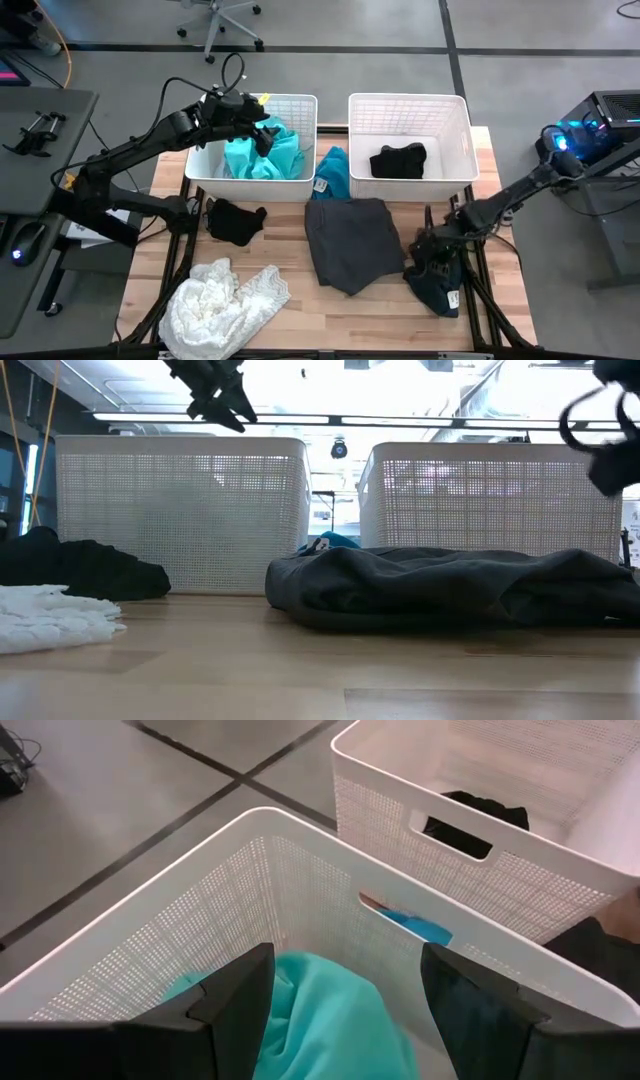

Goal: Sort clothes
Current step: Put the dark blue underwear into the right white bin

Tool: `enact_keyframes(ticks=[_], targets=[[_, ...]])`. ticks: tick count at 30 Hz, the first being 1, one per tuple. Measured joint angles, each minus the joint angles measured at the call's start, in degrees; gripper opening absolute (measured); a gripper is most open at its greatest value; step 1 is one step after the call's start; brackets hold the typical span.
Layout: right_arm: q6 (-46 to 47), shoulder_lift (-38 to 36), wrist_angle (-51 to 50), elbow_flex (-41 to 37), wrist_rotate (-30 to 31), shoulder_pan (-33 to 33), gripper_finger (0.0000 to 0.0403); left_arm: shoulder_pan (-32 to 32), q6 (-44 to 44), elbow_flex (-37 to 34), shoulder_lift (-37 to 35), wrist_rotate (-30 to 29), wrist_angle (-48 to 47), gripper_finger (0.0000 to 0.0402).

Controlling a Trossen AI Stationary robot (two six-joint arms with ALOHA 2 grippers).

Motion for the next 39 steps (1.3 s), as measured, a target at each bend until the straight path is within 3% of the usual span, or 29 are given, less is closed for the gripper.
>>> enact_keyframes(ticks=[5, 10, 13, 20, 25, 27, 34, 39], targets=[[5.74, 6.59, 4.95, -4.47, 2.3, 3.43, 0.0211, 0.0, -0.05, 0.0, 0.0, -0.03, 0.22, 0.0239], [8.21, 13.41, 7.16, -3.71, 0.97, 4.34, 0.0087, 0.0, -1.11, 0.0, 0.0, -0.14, 0.3, 0.0239], [3.68, 13.09, 5.32, -1.06, 0.77, 3.47, 0.002, -0.02, -1.56, 0.0, 0.0, -0.15, 1.24, 0.0239], [-5.05, 4.44, -14.98, 16.98, -0.41, -3.78, 0.0021, -0.04, -1.59, 0.0, 0.0, -0.12, 6.0, 0.0239], [-12.73, -1.81, -17.51, 33.82, -0.87, -15.79, 0.0007, -0.11, -1.61, 0.0, 0.0, 0.12, 9.11, 0.0239], [-16.28, -2.47, -16.93, 40.59, 2.89, -21.76, 0.0008, -0.15, -1.64, 0.0, 0.0, 0.51, 9.82, 0.0239], [-30.07, 1.95, -17.6, 59.36, 25.87, -39.61, 0.0007, -0.15, -4.97, 0.0, 0.0, 1.64, 9.88, 0.0239], [-34.27, 8.79, -23.78, 64.23, 28.79, -52.47, 0.0007, -0.15, -5.12, 0.0, 0.0, 1.52, 9.88, 0.0239]])
